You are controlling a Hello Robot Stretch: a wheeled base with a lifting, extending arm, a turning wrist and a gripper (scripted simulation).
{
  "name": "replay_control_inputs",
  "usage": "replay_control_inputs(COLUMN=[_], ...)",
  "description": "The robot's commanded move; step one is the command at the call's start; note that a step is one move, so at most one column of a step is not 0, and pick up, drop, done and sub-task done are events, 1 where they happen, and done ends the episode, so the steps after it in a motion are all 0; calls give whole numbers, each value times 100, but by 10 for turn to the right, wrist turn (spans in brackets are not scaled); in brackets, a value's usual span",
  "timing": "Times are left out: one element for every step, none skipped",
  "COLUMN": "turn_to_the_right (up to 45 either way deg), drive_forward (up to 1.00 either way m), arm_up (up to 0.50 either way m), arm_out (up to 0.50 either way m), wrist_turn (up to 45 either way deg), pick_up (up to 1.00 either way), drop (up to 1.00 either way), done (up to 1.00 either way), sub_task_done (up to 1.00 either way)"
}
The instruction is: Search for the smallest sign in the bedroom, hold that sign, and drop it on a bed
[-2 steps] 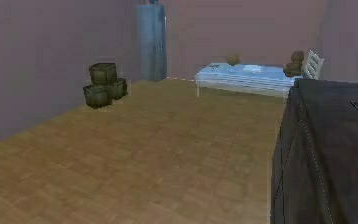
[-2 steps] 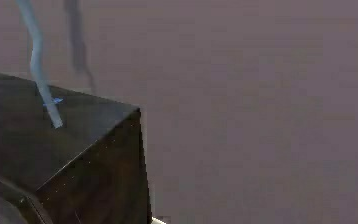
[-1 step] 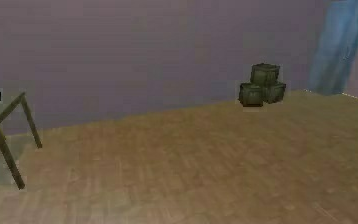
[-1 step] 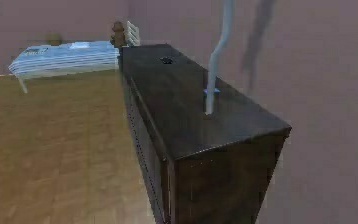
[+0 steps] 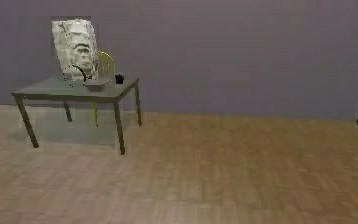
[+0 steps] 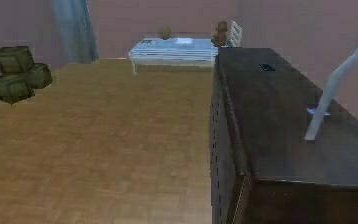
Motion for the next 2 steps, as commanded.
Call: replay_control_inputs(turn_to_the_right=[0,0], drive_forward=[100,80], arm_up=[0,0], arm_out=[0,0], wrist_turn=[0,0], pick_up=[0,0], drop=[0,0], done=[0,0], sub_task_done=[0,0])
